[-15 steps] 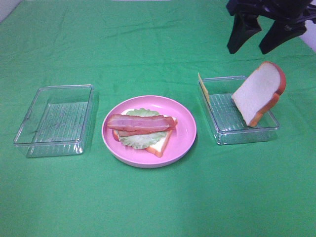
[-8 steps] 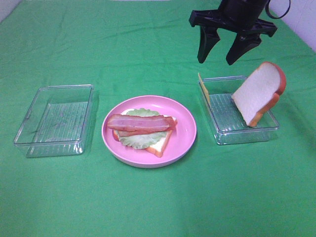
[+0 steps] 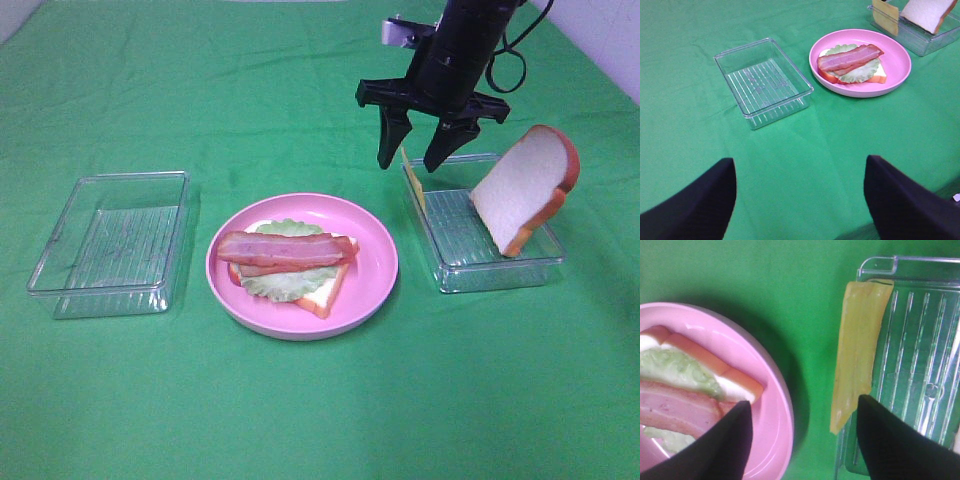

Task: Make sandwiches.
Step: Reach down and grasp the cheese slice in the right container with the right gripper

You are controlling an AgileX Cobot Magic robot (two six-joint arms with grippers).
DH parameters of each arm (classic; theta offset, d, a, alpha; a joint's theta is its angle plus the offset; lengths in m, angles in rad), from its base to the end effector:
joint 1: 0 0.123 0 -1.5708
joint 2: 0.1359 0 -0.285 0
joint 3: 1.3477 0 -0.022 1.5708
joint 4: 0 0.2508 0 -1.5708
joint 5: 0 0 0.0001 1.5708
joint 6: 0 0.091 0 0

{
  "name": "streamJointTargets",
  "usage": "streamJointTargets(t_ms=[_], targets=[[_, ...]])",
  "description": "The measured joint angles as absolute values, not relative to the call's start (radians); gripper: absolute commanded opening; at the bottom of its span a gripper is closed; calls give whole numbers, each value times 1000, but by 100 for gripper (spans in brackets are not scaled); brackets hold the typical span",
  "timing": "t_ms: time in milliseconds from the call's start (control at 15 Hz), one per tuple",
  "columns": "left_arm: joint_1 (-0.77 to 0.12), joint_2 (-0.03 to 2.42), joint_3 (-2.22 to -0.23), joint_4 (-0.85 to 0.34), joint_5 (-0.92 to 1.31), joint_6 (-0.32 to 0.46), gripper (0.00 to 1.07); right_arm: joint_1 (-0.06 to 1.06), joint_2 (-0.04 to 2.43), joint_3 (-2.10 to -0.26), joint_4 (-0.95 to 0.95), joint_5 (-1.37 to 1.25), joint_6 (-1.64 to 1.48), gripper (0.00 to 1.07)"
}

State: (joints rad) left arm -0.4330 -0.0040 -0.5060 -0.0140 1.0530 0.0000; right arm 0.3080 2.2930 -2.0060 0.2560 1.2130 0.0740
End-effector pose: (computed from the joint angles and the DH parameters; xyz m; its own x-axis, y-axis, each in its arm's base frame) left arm -0.0058 0.0014 0.2796 -0.4025 0.1784 -0.8979 0.4267 0.9043 -0.0116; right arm 0.4514 0.1663 0.1940 -0.9813 -0.1443 -0.1274 -0.1733 0.9504 0.2583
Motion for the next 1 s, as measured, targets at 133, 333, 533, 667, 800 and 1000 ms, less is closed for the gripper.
streamJointTargets(t_ms=[133, 333, 533, 667, 800, 1000], targets=[[-433, -4, -506, -14, 1053, 0, 69, 308, 2314, -2006, 249, 1217, 74, 56], [-433, -4, -506, -14, 1053, 0, 69, 308, 2319, -2008, 229, 1218, 74, 49], [-433, -4, -506, -14, 1053, 0, 69, 308, 2333, -2008, 229, 1218, 74, 49], [-433, -4, -506, -14, 1053, 0, 69, 308, 2339, -2008, 229, 1218, 74, 49], [-433, -4, -506, -14, 1053, 0, 69, 308, 2343, -2009, 229, 1219, 74, 44], [-433, -4, -506, -14, 1053, 0, 69, 308, 2352, -2009, 229, 1220, 74, 21]])
